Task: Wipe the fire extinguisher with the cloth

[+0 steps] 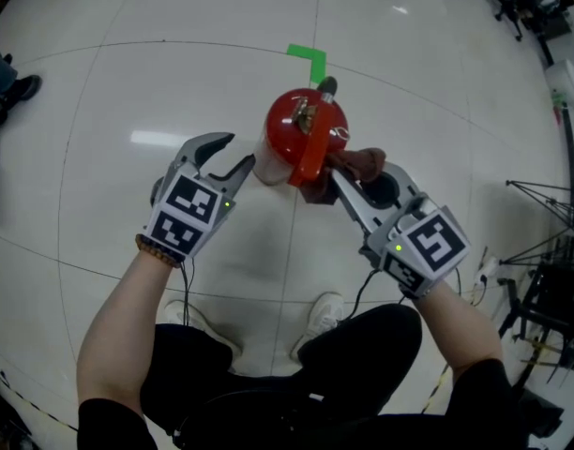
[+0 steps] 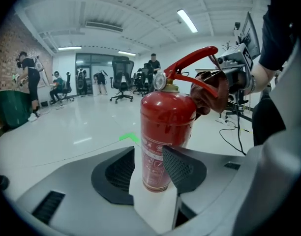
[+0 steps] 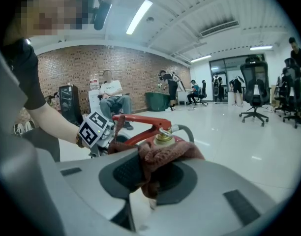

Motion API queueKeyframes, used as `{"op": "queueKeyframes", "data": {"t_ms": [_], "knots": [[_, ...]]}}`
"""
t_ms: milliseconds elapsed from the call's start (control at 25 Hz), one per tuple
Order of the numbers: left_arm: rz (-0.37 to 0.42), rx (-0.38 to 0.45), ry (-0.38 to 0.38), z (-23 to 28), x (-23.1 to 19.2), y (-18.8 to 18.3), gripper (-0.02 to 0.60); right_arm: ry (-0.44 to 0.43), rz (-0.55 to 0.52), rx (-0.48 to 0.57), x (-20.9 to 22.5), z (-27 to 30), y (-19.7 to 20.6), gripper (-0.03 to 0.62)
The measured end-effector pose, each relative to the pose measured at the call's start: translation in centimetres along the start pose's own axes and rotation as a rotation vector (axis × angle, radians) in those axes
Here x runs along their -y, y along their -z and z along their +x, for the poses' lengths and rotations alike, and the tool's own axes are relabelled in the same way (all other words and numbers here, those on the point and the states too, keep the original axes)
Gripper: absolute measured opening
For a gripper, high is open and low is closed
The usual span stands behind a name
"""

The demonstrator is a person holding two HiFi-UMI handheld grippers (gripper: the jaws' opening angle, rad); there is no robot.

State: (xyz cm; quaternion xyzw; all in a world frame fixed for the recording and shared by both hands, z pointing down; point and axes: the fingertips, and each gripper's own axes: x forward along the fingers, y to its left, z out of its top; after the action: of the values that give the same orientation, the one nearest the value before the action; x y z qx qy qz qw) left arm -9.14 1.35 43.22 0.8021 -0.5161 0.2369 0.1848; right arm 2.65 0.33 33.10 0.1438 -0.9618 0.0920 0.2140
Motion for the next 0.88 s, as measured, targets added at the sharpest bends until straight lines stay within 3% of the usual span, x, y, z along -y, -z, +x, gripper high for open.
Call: {"op": "queueKeyframes", "data": {"t_ms": [120, 360, 680, 880], "knots": [[0.013, 0.036, 0.046, -0.2, 0.6, -1.1, 0.176, 0.002, -0.006, -0.023, 0.3, -0.1, 0.3, 0.078], [-0.009, 0.046, 0.052, -0.8, -0.1, -1.9, 0.176, 0.040, 0.025, -0.038, 1.2, -0.7, -0.3, 0.078], [-0.008, -0.037, 0.083, -0.7, -0.8, -1.0, 0.176, 0.101, 0.094, -0.098, 1.4, -0.3, 0.0, 0.078], [0.015, -0.118, 0.102, -4.4, -1.0, -0.7, 0.176, 0.136, 0.172, -0.158, -0.1, -0.1, 0.6, 0.078]]}}
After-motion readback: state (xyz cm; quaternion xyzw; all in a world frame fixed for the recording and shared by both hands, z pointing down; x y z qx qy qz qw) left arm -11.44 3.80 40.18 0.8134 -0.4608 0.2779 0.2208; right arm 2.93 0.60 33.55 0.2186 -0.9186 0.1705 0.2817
